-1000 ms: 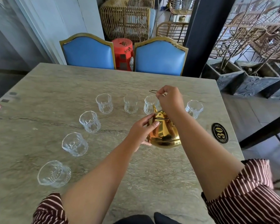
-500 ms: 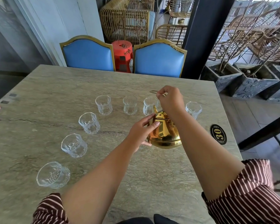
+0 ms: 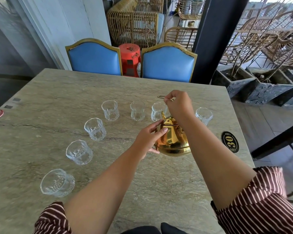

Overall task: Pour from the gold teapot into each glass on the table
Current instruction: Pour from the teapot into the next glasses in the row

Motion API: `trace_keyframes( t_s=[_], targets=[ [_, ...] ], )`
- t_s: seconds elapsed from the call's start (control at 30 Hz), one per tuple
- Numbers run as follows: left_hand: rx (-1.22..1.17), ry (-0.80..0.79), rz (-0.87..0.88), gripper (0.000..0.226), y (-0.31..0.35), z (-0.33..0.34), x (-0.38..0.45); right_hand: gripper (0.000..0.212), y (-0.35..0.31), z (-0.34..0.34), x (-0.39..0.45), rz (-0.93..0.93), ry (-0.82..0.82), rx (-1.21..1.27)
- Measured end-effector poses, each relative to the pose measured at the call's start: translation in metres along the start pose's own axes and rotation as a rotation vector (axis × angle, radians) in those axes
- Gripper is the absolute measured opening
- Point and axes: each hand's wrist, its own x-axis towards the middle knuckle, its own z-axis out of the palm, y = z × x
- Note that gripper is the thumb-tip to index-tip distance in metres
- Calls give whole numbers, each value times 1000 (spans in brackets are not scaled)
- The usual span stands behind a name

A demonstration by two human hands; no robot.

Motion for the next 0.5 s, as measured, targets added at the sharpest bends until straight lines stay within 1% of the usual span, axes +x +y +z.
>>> trace_keyframes(
  t_s=[0.2, 0.5],
  targets=[
    [14, 0, 25, 58, -2, 0, 0, 11, 1, 0, -7, 7, 34, 20],
    [99, 10, 81, 59, -9, -5, 0, 9, 14, 8, -26, 48, 140, 155]
  ],
)
